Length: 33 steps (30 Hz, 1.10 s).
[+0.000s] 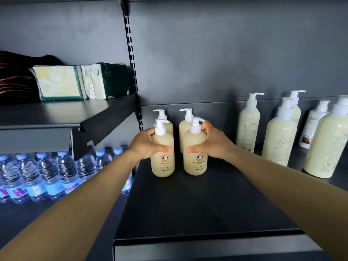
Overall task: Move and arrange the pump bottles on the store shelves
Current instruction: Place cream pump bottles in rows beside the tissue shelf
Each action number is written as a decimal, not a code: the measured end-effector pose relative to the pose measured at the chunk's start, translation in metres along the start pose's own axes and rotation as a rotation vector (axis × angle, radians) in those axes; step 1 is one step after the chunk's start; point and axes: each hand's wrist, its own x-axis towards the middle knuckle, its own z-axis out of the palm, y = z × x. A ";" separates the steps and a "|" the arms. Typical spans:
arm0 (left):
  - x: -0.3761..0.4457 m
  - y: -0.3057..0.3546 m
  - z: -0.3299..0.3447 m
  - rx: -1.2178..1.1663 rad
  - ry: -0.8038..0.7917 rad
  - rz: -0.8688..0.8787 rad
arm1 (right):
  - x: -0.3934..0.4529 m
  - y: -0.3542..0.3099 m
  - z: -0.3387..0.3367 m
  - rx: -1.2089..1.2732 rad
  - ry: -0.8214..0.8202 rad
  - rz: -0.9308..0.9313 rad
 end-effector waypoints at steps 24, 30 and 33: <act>-0.137 0.153 0.025 0.825 -0.265 -0.219 | -0.120 0.016 -0.134 -0.652 -0.413 -0.142; -0.155 0.199 0.041 0.847 -0.239 -0.166 | -0.151 0.018 -0.179 -0.695 -0.362 -0.208; -0.156 0.222 0.045 0.820 -0.180 -0.103 | -0.158 0.014 -0.210 -0.687 -0.313 -0.249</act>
